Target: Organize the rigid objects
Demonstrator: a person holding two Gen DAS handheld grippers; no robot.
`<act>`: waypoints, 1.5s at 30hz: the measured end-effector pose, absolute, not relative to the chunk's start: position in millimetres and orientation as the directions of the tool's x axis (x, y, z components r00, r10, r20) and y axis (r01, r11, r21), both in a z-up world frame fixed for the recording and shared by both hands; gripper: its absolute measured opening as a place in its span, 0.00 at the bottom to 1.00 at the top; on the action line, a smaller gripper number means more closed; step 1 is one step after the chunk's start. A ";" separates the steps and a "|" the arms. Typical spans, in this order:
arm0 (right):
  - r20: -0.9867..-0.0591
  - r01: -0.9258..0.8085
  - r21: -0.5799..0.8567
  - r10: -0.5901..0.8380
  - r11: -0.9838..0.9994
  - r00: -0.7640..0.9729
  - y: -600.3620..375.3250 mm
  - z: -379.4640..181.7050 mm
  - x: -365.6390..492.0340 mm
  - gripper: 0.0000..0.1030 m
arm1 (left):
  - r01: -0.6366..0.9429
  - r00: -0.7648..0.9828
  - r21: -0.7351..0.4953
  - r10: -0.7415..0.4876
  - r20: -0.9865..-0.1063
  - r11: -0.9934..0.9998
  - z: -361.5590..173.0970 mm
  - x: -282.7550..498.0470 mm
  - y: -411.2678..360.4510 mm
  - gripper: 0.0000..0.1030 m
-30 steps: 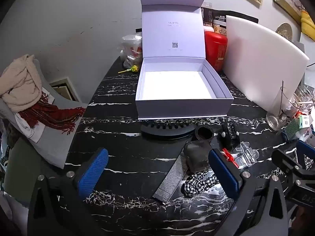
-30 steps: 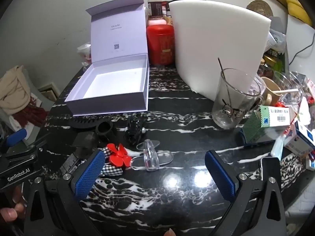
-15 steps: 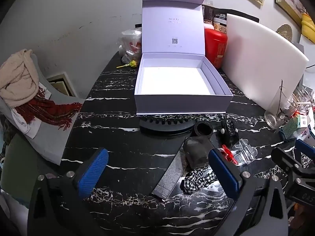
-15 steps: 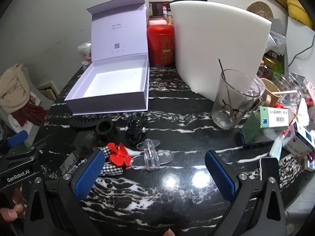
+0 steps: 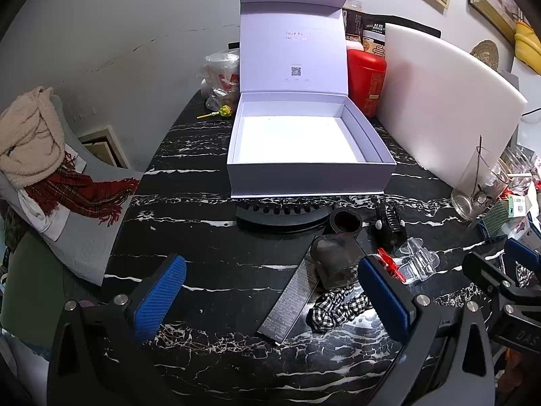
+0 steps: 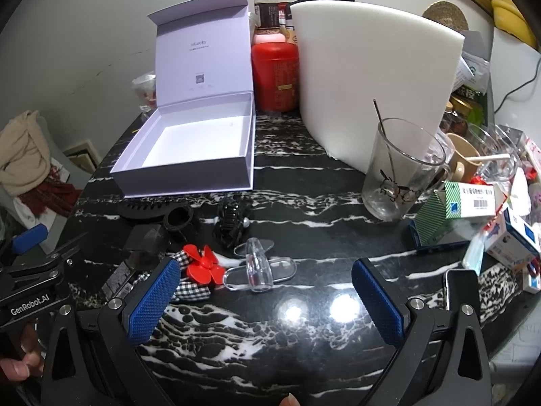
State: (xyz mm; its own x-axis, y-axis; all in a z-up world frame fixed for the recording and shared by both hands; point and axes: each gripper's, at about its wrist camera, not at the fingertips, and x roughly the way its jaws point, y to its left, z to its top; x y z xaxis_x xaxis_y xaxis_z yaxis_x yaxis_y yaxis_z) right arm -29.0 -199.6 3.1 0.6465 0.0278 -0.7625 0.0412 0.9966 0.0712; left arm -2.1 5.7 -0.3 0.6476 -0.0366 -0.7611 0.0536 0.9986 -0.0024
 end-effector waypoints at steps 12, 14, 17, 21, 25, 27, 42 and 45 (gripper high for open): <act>-0.760 0.037 0.071 0.030 0.997 0.649 -199.4 4.0 -28.8 1.00 | 0.052 0.641 -0.003 -0.036 -0.767 0.999 -0.5 -1.7 7.9 1.00; -0.760 0.037 0.071 0.030 0.997 0.649 -199.4 4.2 -28.7 1.00 | 0.051 0.641 -0.002 -0.034 -0.767 0.999 -0.4 -1.7 8.1 1.00; -0.760 0.036 0.071 0.030 0.997 0.649 -199.6 4.3 -28.9 1.00 | 0.047 0.638 -0.002 -0.031 -0.769 0.999 -1.1 -1.4 9.0 1.00; -0.758 0.036 0.067 0.027 0.997 0.652 -200.1 5.3 -30.2 1.00 | 0.049 0.638 -0.006 -0.036 -0.769 0.999 -1.5 -2.2 9.4 1.00; -0.757 0.039 0.064 0.023 0.997 0.653 -199.3 5.2 -32.0 1.00 | 0.050 0.639 -0.007 -0.038 -0.769 0.999 -1.2 -3.1 8.7 1.00; -0.757 0.039 0.063 0.023 0.997 0.653 -199.5 5.5 -32.4 1.00 | 0.050 0.637 -0.006 -0.037 -0.770 0.999 -1.3 -3.4 8.6 1.00; -0.758 0.043 0.067 0.023 0.997 0.651 -197.9 1.8 -50.8 1.00 | 0.057 0.642 -0.022 -0.054 -0.765 0.998 -2.9 -20.3 8.6 1.00; -0.762 0.042 0.073 0.029 0.996 0.647 -197.5 -1.1 -55.1 1.00 | 0.061 0.637 -0.028 -0.061 -0.768 0.998 -5.5 -23.3 8.7 1.00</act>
